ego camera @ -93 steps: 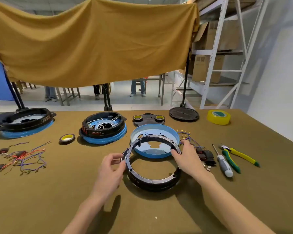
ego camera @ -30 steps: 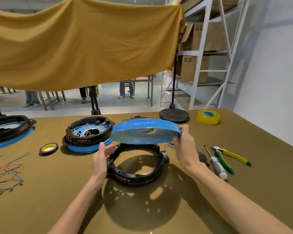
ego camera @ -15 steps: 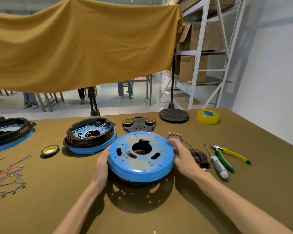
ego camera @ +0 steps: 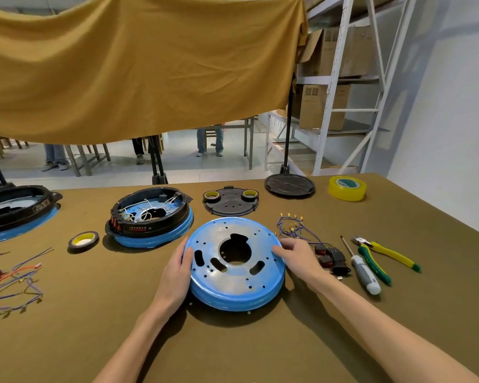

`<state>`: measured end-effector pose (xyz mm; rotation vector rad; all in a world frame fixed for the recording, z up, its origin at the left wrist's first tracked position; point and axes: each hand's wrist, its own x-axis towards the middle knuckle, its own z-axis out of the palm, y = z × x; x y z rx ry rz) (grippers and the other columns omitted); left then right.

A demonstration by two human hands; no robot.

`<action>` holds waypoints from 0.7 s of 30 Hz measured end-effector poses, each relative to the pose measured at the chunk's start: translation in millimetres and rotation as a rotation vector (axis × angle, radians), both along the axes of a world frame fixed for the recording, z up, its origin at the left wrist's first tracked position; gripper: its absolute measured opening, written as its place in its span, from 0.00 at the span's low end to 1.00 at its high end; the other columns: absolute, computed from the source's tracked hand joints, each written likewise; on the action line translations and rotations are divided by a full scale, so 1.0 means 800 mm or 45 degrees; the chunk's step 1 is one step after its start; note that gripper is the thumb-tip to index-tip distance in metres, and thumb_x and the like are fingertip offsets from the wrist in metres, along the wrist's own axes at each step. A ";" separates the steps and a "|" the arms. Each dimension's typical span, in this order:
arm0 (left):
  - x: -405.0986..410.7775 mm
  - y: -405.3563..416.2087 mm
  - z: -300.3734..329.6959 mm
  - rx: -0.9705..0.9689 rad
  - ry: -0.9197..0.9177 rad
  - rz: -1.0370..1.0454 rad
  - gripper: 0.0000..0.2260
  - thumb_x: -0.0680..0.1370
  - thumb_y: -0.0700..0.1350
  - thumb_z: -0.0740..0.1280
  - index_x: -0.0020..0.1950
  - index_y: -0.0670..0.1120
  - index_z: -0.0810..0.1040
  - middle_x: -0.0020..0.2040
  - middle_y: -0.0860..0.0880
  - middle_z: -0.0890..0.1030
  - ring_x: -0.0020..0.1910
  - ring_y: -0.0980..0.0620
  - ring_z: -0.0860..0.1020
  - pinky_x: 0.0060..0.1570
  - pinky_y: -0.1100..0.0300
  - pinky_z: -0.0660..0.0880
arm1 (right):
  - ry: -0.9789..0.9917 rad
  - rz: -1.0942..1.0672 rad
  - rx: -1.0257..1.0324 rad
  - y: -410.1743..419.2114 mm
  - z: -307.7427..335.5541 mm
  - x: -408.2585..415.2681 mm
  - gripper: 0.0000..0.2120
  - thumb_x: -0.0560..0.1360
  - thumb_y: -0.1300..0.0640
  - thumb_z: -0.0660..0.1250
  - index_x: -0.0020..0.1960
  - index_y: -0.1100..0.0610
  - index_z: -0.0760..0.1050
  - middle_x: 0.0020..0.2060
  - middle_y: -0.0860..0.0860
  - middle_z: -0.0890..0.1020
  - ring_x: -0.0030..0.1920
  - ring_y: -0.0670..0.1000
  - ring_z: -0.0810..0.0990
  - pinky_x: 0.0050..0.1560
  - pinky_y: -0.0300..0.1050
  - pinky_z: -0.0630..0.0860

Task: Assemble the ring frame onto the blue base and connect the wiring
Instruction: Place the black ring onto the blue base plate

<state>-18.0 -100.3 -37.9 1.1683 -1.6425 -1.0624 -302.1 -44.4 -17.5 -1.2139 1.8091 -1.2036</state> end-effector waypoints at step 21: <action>0.006 -0.045 0.025 0.228 -0.712 0.058 0.20 0.75 0.63 0.71 0.55 0.49 0.80 0.52 0.49 0.84 0.52 0.48 0.82 0.60 0.46 0.79 | -1.122 -0.439 -0.144 0.054 0.051 -0.040 0.16 0.82 0.62 0.66 0.68 0.53 0.76 0.58 0.55 0.83 0.57 0.56 0.84 0.48 0.53 0.82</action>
